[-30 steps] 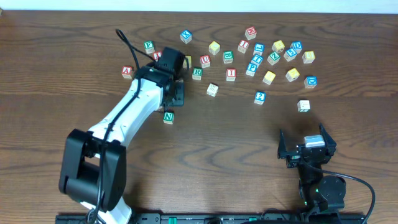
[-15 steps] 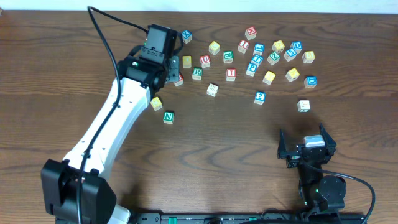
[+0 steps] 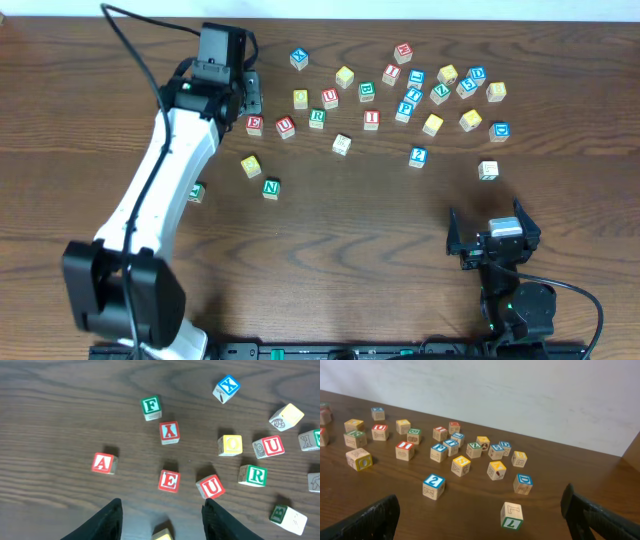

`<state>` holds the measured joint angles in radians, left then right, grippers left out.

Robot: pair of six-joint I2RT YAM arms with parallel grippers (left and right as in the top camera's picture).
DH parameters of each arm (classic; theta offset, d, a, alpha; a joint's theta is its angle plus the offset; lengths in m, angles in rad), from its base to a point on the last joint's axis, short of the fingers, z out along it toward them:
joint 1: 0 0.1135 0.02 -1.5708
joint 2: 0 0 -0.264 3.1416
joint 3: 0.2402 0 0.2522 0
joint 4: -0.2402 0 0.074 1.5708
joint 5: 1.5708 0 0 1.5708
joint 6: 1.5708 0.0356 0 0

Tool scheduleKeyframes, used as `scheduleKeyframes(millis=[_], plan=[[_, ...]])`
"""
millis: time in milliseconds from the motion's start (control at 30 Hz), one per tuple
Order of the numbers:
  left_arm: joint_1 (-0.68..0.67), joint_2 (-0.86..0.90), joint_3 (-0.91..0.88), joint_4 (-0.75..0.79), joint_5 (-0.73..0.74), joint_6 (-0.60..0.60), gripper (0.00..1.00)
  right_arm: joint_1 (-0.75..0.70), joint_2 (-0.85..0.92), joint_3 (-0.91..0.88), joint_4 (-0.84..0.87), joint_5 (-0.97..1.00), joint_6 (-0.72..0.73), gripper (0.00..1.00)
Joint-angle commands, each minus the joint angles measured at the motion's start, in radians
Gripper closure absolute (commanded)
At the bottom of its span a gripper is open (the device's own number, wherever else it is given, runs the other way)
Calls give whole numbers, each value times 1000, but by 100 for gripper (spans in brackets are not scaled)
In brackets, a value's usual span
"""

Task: Spell out NEURIPS
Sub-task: 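Move the left gripper up over the red E block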

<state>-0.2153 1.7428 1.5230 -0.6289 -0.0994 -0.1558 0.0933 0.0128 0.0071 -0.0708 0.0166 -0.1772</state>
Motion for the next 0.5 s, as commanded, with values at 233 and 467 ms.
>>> scheduleKeyframes(millis=[233, 467], plan=[[2, 245, 177, -117, 29, 14, 39, -9, -5, -2, -4, -1, -7, 1], [2, 317, 224, -137, 29, 14, 39, -9, -5, -2, -4, -1, -7, 1]])
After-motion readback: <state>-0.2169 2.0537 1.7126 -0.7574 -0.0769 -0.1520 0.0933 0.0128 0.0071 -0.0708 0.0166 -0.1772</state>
